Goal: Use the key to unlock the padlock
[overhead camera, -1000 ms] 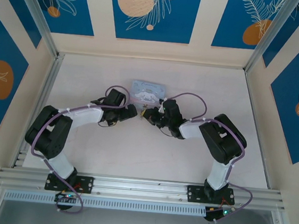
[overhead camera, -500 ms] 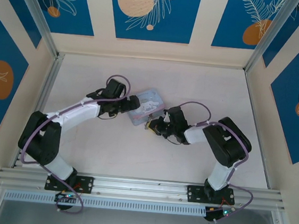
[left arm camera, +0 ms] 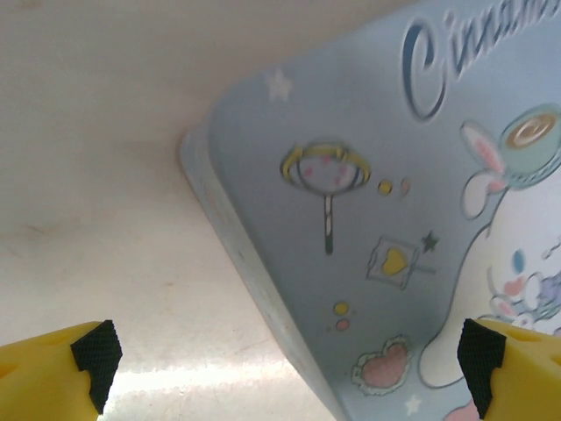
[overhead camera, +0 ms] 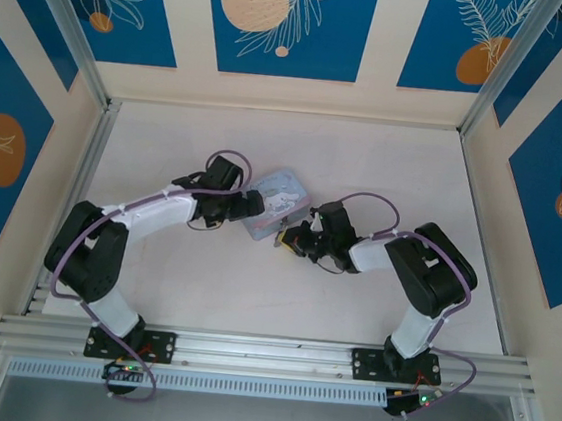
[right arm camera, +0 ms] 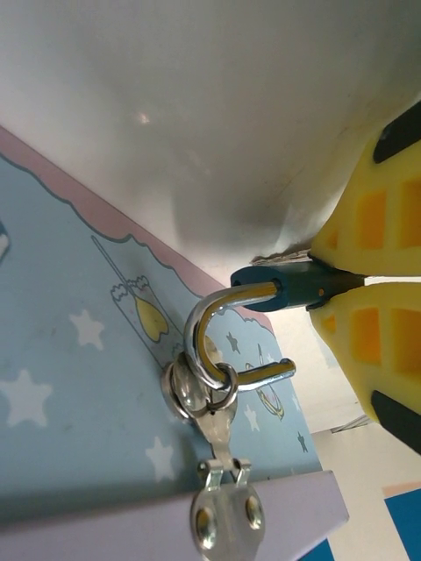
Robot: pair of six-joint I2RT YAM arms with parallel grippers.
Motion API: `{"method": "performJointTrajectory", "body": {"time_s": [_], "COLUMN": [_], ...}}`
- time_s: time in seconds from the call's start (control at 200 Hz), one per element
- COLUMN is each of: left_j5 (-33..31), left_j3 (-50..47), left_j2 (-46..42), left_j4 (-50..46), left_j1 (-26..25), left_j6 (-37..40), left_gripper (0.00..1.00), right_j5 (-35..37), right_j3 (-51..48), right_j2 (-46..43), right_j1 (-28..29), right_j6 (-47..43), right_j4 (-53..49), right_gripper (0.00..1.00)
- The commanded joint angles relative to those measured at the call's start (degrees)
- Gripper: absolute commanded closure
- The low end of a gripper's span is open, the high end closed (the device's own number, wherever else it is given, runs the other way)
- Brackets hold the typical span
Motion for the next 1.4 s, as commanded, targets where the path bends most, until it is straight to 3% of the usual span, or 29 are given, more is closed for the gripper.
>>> {"method": "performJointTrajectory", "body": {"time_s": [0.0, 0.405, 0.8, 1.16, 1.395], "left_j5": [-1.66, -1.44, -0.98, -1.68, -0.78], "left_j3": [-2.14, -6.53, -6.82, -3.39, 0.8], "left_j2": [1.66, 3.78, 5.15, 2.63, 0.63], "left_j4": [0.44, 2.55, 3.29, 0.56, -2.34], "left_j1": [-1.41, -1.53, -1.54, -1.41, -1.28], "left_j6": [-0.2, -2.3, -2.93, -0.08, 1.74], "left_gripper": [0.01, 0.01, 0.02, 0.01, 0.01], "right_j5": [-0.2, -1.69, -8.75, -9.01, -4.12], "right_j3": [0.04, 6.54, 10.19, -4.17, -11.44], "right_j2": [-0.01, 4.2, 3.85, -13.23, -28.47], "right_j1": [-1.02, -4.44, -14.24, -23.51, -27.76], "right_j6": [0.36, 8.13, 2.65, -4.39, -7.98], "right_j4": [-4.3, 3.04, -2.56, -13.19, -30.61], "right_gripper": [1.0, 1.0, 1.0, 1.0, 1.0]}}
